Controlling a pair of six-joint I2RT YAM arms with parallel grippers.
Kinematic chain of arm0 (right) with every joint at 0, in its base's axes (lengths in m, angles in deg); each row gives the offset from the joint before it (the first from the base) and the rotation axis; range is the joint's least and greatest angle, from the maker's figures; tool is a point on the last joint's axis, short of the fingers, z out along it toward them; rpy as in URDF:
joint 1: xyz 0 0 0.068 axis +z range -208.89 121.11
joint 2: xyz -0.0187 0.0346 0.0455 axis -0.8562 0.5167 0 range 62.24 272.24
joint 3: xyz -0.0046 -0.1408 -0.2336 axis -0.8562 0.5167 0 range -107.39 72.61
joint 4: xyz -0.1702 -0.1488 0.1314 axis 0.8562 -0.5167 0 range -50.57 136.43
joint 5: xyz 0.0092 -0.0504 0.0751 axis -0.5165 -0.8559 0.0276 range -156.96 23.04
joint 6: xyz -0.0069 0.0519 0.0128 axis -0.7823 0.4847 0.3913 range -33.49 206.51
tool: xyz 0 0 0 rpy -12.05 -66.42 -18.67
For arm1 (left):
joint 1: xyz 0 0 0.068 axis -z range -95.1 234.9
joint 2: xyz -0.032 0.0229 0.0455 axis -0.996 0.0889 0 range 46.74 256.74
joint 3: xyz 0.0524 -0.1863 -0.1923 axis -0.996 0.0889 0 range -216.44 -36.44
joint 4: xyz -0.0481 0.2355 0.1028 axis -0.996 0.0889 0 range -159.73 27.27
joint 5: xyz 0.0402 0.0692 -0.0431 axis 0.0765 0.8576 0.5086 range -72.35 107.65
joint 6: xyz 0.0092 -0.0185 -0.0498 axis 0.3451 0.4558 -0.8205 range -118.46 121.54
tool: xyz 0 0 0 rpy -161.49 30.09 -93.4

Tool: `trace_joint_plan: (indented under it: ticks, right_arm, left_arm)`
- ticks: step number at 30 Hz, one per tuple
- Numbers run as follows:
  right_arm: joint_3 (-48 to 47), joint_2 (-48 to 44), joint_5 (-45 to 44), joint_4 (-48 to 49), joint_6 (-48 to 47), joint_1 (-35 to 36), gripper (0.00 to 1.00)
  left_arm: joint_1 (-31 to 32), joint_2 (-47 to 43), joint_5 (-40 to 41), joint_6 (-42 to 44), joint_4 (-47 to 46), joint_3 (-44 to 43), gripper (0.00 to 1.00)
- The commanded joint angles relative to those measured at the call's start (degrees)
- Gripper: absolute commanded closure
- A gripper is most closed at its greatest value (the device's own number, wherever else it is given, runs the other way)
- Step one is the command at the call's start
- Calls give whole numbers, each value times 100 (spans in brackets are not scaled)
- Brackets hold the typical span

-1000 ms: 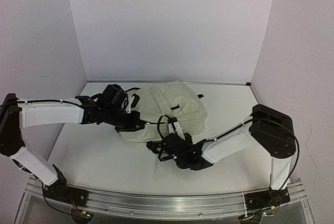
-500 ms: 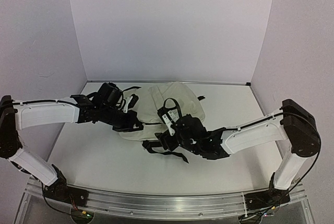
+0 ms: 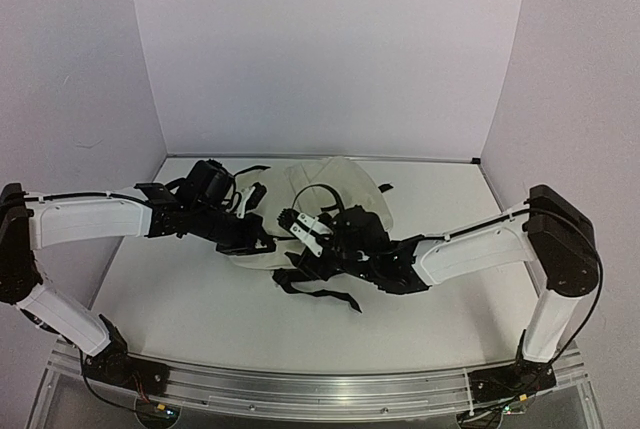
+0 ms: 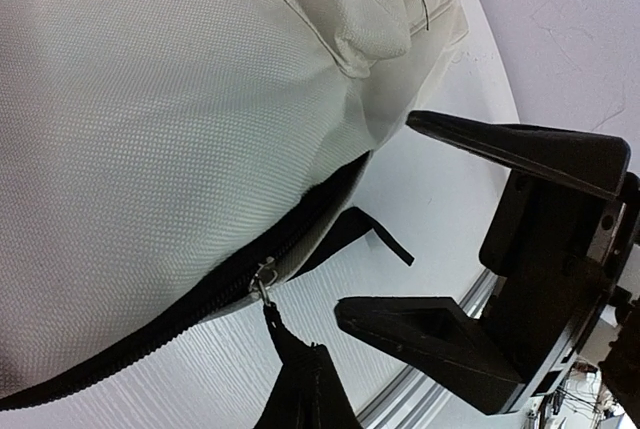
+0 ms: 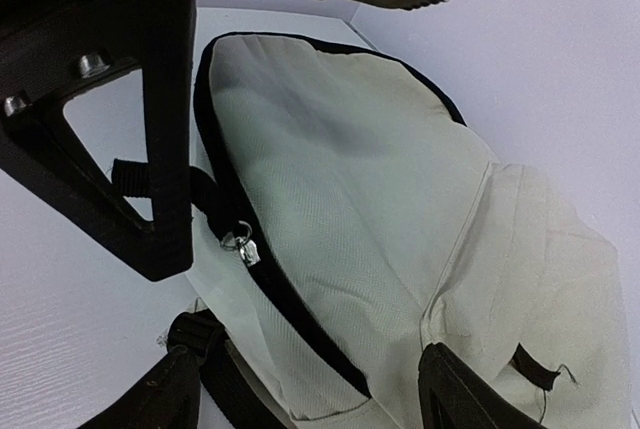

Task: Pack the student bag
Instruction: Zip the student bag at the center of the board.

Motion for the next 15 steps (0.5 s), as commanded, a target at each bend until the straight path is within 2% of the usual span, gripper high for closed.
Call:
trace_joint_plan:
  ticks: [1,3,5,11,13,14,15]
  right_arm:
    - [-356,270,225,192,-439,-68,28]
    - [-464,381,258,192,-444,-92,31]
    - [-615,498,284,134,-402,-105,38]
    - [-959,585,70,-134,-143,-105,77]
    - [-895,482,42,-205,-80,-102,95]
    - [-832,418,7,-216,-13,-106,100]
    - [-759,352,-14,-214,20,-107,100]
  left_arm:
    - [-27,-229,-165,117,-280,2,100]
    - [-27,-238,-177,120,-285,20,100]
    - [-27,-238,-183,122,-283,19,100]
    - [-30,-263,115,42,-128,5,100]
    - [-51,-322,342,-16,-38,12,100]
    - [-70,-363,446,-69,-23,33,100]
    - [-95,-410,507,-109,-32,55,100]
